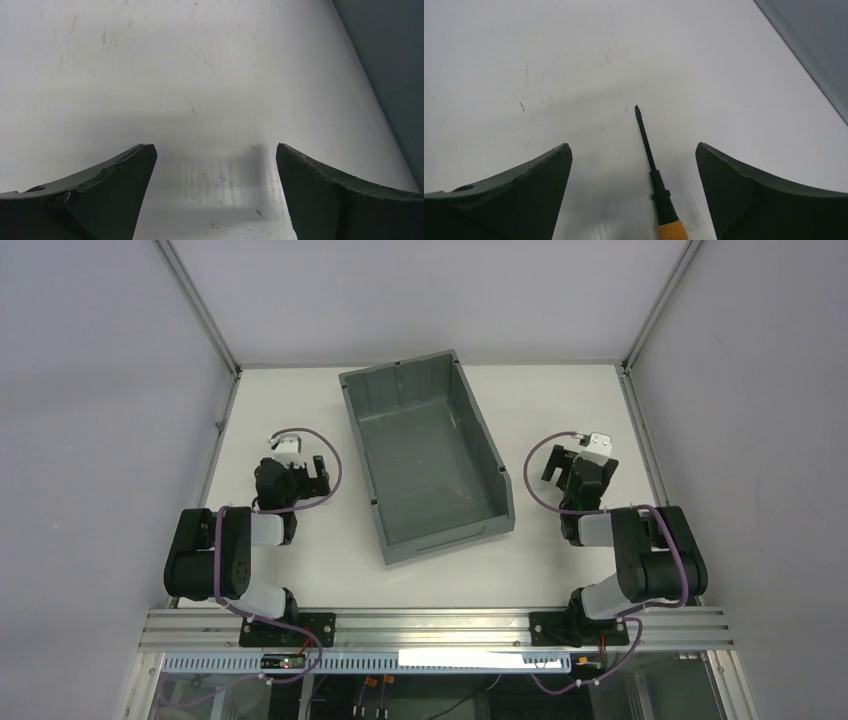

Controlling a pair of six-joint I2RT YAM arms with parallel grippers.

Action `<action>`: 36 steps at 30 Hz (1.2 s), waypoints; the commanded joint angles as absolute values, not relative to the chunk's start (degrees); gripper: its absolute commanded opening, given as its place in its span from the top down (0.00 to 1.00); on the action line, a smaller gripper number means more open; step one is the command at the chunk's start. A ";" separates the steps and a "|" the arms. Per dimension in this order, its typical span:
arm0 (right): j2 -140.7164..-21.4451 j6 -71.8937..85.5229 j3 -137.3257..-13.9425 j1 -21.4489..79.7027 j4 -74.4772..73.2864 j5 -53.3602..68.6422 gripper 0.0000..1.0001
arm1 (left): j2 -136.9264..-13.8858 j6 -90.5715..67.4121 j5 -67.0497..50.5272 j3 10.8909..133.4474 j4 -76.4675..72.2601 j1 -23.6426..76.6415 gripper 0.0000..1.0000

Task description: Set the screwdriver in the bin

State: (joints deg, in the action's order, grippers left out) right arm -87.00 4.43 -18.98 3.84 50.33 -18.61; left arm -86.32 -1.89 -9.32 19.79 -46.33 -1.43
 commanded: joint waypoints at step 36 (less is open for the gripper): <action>-108.88 2.67 -77.08 -4.39 -56.36 -7.41 0.42 | -86.31 -1.08 -9.77 20.83 -48.16 -0.88 0.01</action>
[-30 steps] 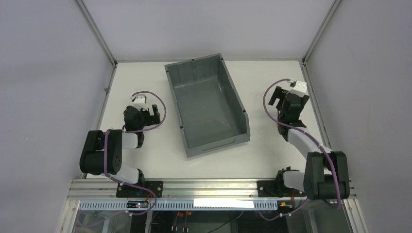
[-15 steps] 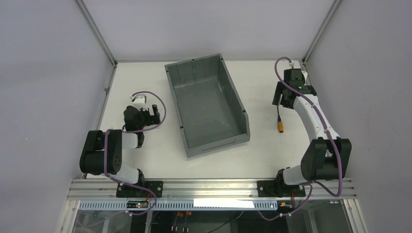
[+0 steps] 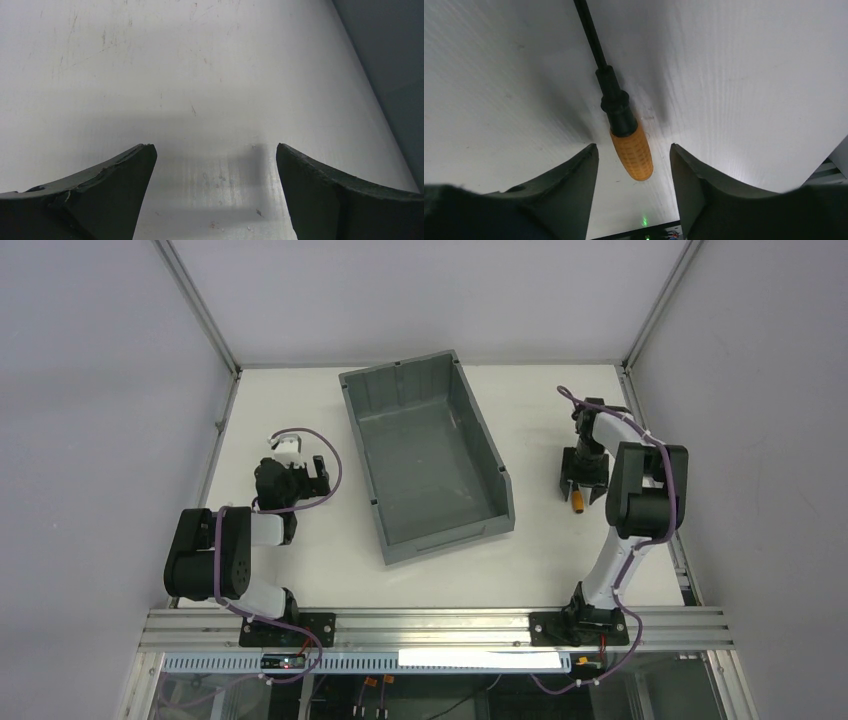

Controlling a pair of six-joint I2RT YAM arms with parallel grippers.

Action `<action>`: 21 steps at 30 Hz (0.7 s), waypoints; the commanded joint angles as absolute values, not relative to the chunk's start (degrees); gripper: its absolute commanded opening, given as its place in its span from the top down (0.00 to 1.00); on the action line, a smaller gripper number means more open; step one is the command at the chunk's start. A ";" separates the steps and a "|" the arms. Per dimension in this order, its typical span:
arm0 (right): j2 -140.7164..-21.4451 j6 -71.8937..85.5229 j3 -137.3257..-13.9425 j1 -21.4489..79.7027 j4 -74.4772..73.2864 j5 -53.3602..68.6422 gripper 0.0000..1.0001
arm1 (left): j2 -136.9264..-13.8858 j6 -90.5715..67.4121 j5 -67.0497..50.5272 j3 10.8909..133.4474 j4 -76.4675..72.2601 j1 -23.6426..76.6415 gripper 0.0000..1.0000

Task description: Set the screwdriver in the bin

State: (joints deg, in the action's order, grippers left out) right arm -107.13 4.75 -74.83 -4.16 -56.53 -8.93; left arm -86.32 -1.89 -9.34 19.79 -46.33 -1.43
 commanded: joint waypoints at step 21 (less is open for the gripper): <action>-86.58 6.03 -88.28 6.33 -61.08 -17.88 1.00 | -86.28 -1.10 -9.74 20.83 -48.17 -0.92 0.01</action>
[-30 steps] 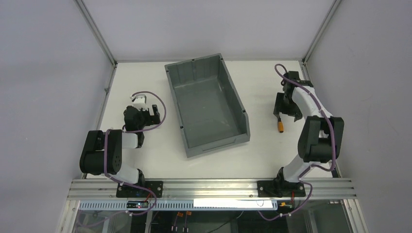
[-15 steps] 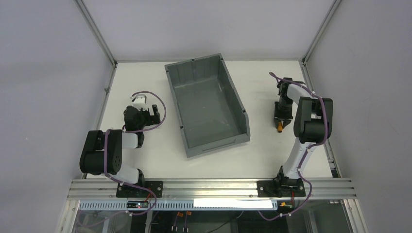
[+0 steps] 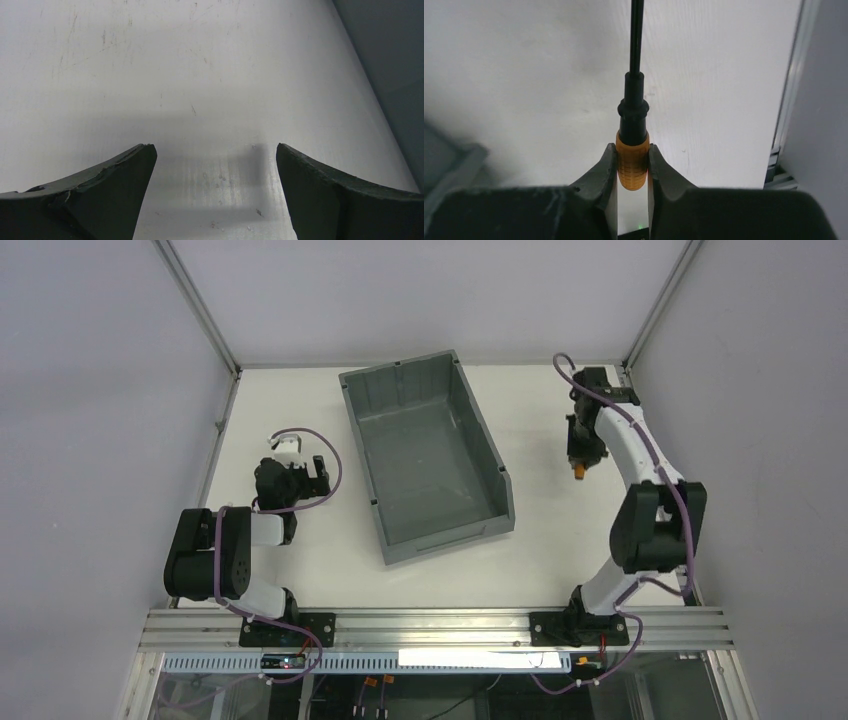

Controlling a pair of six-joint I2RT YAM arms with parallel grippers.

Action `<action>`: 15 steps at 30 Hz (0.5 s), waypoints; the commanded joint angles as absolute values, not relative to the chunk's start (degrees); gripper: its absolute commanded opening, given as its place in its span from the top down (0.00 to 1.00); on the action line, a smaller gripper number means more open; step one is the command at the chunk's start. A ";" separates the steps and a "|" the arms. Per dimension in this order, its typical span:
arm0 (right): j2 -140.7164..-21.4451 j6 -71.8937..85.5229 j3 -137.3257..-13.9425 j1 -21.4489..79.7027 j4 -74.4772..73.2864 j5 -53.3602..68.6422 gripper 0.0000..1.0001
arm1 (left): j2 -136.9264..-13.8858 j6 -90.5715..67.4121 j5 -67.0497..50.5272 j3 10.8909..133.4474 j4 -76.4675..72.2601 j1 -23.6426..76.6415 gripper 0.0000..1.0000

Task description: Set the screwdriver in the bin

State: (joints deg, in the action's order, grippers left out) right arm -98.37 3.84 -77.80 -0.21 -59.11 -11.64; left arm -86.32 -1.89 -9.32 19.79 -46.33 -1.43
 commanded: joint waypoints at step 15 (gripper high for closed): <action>-92.58 16.88 -102.51 45.53 -44.45 -22.97 1.00 | -86.31 -1.06 -9.70 20.83 -48.16 -0.93 0.01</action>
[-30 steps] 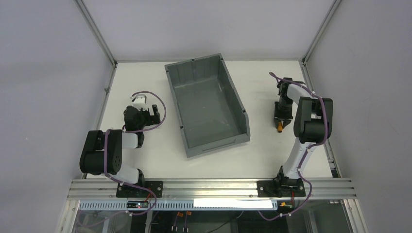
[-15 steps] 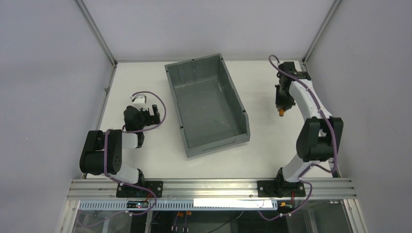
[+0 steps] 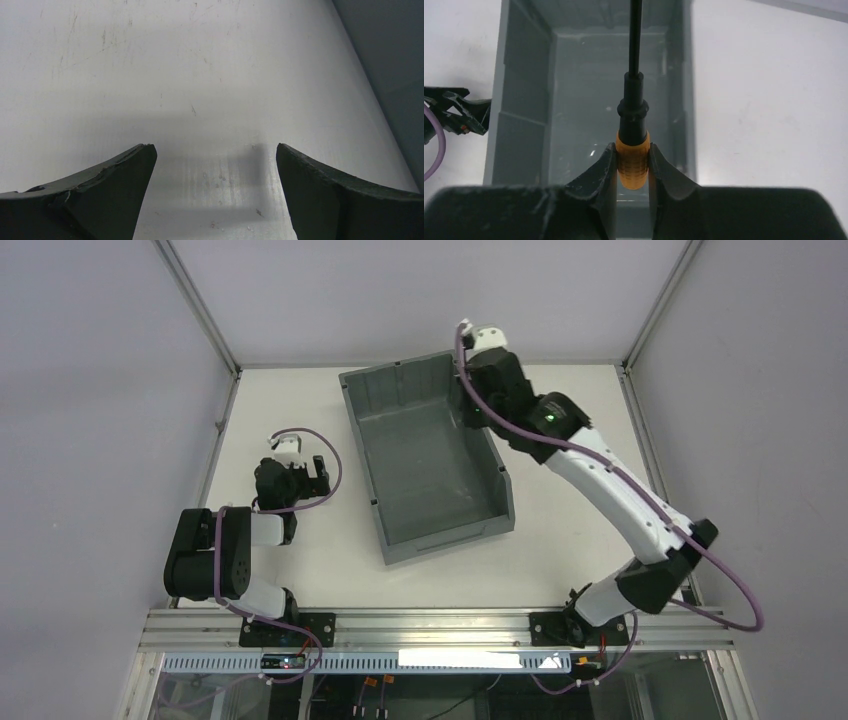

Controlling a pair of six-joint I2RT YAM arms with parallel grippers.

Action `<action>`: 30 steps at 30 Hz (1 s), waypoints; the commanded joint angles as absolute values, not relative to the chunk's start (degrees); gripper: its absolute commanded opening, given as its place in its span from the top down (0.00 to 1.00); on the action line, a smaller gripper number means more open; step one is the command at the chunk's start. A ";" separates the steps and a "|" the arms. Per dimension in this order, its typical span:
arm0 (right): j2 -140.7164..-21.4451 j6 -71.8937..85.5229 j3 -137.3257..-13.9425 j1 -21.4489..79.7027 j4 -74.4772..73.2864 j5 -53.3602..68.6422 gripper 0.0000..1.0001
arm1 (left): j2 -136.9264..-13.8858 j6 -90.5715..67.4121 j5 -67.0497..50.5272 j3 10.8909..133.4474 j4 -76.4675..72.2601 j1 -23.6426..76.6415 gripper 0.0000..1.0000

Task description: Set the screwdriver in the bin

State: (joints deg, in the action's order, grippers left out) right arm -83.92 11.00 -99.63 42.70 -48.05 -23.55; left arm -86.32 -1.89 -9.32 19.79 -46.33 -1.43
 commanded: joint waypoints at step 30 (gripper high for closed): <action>-137.36 24.37 -123.64 43.60 -64.11 -5.69 0.85 | -86.28 -1.13 -9.75 20.85 -48.16 -0.87 0.01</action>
State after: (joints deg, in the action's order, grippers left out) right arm -136.27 23.73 -120.95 43.38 -61.63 -6.92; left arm -86.32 -1.89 -9.32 19.79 -46.33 -1.43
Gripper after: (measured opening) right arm 0.232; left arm 0.991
